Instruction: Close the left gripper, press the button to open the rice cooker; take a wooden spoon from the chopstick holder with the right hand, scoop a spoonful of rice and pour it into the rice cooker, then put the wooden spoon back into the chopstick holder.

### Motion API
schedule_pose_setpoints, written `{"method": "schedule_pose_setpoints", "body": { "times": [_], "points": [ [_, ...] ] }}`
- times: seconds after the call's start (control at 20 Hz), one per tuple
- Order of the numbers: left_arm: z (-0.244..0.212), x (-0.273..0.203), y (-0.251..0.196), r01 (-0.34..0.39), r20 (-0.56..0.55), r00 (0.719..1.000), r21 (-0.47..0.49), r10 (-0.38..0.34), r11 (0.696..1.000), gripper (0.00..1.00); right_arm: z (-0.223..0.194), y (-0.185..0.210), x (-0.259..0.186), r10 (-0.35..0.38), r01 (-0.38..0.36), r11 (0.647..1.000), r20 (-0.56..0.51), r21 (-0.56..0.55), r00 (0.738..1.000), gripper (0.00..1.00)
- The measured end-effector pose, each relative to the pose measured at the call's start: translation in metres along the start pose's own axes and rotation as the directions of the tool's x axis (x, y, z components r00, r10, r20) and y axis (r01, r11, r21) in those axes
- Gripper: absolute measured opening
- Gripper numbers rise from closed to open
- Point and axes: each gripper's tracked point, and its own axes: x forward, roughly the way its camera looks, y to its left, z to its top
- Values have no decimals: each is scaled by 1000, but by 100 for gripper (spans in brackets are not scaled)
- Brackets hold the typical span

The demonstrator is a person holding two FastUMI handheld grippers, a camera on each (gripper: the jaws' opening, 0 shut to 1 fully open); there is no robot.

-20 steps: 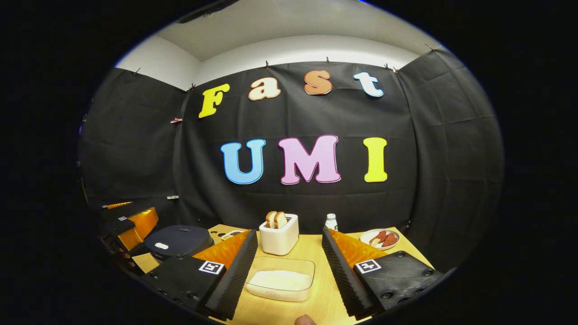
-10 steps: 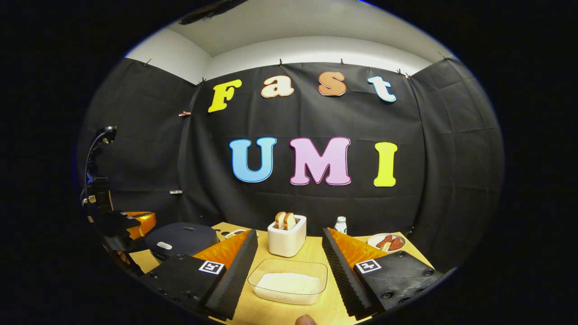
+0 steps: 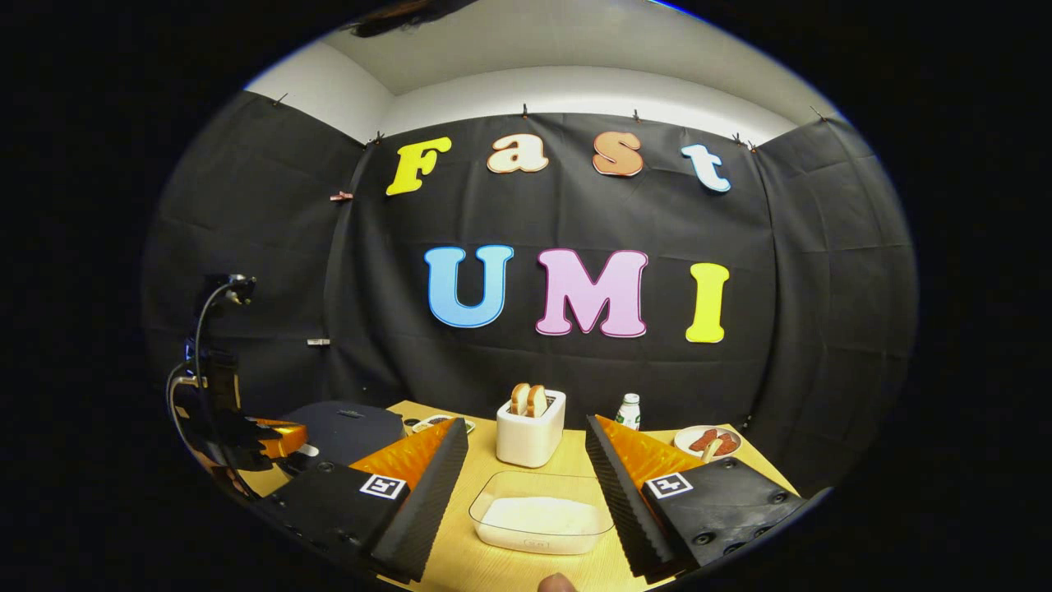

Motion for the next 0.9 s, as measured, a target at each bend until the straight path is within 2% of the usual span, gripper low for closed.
{"method": "schedule_pose_setpoints", "body": {
  "times": [0.2,0.4,0.65,0.9],
  "points": [
    [-15,5,0,8,-54,998,-48,-11,999,7,2,-3,-4,-19,19,1000,11,4,1000,90],
    [-19,4,1,11,-77,997,-40,-14,999,6,-3,-9,-4,-47,47,998,-10,30,999,90],
    [-24,5,2,-3,-82,997,-73,-3,997,6,6,-5,-7,-33,33,999,13,14,999,90],
    [-6,-2,2,-22,-11,1000,-46,22,999,7,3,-2,-11,-26,25,999,4,28,1000,90]
  ]
}}
